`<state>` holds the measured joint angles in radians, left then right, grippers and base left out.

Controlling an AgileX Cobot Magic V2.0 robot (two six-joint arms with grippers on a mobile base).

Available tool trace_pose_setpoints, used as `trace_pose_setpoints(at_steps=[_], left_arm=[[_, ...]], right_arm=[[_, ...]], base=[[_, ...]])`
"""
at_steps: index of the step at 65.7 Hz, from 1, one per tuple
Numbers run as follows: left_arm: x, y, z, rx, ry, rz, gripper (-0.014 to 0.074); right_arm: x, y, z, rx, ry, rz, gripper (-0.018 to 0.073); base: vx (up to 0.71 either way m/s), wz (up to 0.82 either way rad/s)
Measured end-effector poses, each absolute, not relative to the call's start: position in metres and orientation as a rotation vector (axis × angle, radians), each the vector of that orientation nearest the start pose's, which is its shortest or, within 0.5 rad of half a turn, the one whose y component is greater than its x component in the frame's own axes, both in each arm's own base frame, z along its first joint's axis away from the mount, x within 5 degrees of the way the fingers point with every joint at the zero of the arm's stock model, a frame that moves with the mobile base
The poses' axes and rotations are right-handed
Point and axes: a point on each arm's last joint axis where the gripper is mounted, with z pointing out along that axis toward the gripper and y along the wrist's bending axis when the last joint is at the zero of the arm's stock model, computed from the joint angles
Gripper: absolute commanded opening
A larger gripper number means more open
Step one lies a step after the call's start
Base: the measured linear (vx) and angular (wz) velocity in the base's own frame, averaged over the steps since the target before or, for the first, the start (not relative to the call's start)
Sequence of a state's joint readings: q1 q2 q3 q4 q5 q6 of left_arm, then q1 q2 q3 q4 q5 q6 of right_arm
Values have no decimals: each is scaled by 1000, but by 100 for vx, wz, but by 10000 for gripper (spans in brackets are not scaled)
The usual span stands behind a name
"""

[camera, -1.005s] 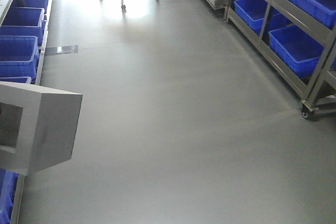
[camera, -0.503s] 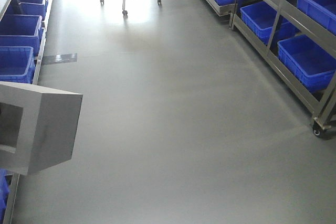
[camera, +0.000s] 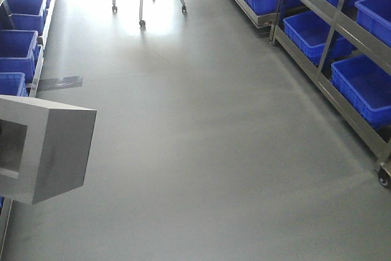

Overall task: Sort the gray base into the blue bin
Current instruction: 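Drive down the aisle between shelves of blue bins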

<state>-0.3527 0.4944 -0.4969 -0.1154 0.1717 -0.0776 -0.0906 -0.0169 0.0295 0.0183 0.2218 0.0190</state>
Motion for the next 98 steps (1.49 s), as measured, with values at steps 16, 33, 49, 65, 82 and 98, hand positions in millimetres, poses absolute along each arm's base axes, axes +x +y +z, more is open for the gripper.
trace_pose_setpoints(at_steps=[16,33,49,65,82,98], left_arm=[[101,-39,328,150,1663,-429,-6],[101,-39,328,150,1663,-429,-6],[101,-39,328,150,1663,-429,-6],[101,-39,328,150,1663,-429,-6],[101,-39,328,150,1663,-429,-6],[101,-39,328,150,1663,-429,-6]], right_arm=[[55,-5,184,106,1715,-36,-5],[55,-5,184,106,1715,-36,-5],[55,-5,184,106,1715,-36,-5],[55,-5,184,106,1715,-36,-5],[55,-5,184,106,1715,-36,-5],[55,-5,184,106,1715,-36,-5]], base=[[42,5],[43,8],[44,7],[45,5],[47,10],[46,11]])
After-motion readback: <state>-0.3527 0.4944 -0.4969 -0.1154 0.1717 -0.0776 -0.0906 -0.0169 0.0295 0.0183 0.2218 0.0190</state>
